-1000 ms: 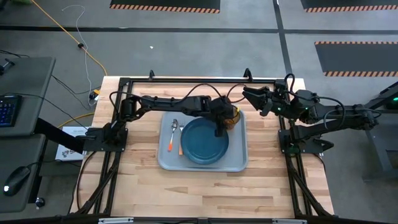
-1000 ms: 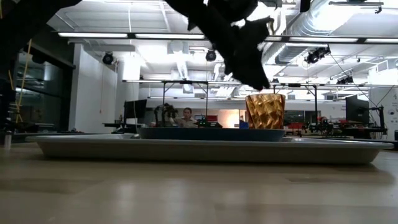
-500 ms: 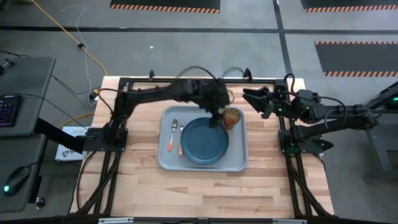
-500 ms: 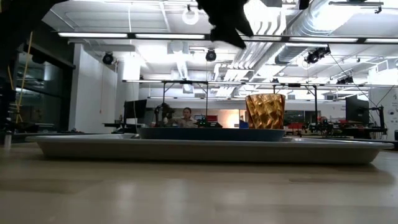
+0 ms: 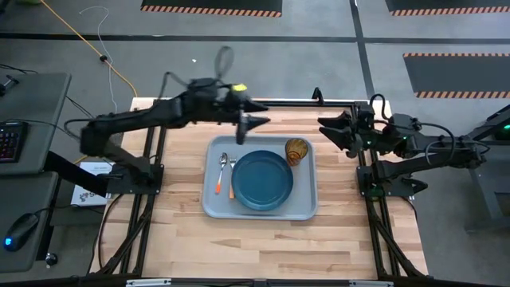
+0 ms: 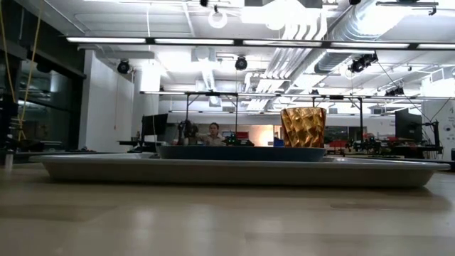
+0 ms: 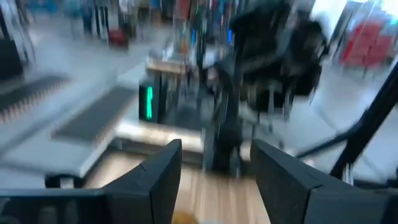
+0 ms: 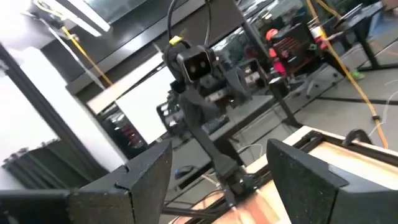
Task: Pick and place plate/cup/fork/spoon on tray
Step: Return to Home Position
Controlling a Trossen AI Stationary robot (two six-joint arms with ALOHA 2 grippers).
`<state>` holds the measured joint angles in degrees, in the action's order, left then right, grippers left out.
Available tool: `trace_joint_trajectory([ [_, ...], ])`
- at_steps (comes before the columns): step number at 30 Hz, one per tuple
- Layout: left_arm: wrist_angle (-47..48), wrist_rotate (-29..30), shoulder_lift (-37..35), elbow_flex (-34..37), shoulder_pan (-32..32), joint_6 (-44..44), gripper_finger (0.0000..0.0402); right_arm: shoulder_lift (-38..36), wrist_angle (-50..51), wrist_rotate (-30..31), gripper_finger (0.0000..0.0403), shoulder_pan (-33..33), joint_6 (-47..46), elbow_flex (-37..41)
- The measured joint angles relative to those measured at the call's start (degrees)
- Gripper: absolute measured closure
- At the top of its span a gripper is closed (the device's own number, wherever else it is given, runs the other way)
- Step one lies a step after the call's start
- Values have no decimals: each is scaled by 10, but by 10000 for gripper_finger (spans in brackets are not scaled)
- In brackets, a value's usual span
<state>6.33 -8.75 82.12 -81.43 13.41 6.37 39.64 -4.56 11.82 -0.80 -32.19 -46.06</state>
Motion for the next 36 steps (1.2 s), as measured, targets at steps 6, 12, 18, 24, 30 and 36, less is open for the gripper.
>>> trace_joint_trajectory([
  [6, -104, 0, -100, 126, 7, 65, 223, 1, 13, -14, 149, 0, 2, 0],
  [12, -107, -30, -133, 162, 7, 86, 224, 1, 29, -15, 149, 0, 8, 0],
  [18, -111, -33, -133, 162, 5, 86, 223, 1, 32, -15, 149, 0, 29, 0],
  [24, -111, -47, -133, 162, 5, 86, 224, 1, 34, -15, 149, 0, 46, 0],
  [30, -111, -61, -133, 162, 4, 100, 225, 1, 33, -15, 149, 0, 48, 0],
  [36, -111, -67, -133, 162, 4, 111, 224, 1, 33, -15, 149, 0, 53, 0],
])
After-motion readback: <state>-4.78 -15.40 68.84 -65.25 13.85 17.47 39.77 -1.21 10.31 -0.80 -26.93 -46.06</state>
